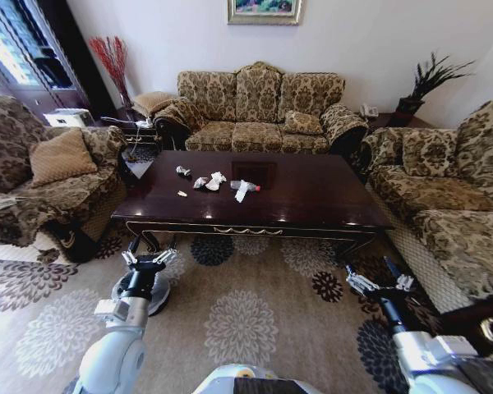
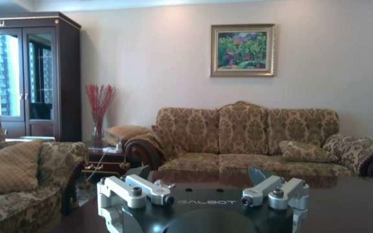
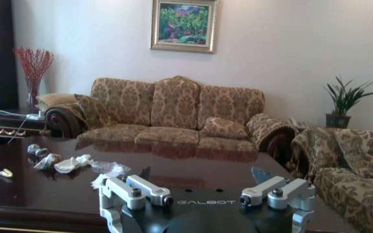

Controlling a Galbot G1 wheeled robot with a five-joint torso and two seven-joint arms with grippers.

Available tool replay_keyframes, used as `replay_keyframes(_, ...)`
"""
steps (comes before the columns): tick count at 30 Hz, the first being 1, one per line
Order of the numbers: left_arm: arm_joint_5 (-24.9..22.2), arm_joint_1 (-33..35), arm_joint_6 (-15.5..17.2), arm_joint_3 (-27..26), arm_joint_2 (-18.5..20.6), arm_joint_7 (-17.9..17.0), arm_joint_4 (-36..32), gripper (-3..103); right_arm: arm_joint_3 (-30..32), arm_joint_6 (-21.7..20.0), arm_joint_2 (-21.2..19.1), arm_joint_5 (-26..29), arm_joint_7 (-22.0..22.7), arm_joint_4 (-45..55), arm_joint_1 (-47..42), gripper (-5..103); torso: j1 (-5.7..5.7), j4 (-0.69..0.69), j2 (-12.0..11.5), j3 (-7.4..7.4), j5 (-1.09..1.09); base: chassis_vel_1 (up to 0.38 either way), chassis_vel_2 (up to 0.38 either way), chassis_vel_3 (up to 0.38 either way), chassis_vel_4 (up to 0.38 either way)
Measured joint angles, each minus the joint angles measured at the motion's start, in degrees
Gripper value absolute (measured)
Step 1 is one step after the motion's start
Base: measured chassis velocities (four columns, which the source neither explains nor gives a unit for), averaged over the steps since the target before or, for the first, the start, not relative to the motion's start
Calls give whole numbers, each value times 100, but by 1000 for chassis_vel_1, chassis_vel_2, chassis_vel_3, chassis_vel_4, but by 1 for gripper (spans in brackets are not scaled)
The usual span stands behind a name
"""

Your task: Move to the front of the table and place the trash on the table into the trash bin.

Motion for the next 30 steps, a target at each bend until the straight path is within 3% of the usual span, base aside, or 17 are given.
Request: replay_keyframes(30, 13, -14, 1, -1, 10, -36, -30, 100, 20, 129, 83, -145, 50, -31, -94, 100, 0, 0, 0, 0, 0, 0, 0, 0, 0)
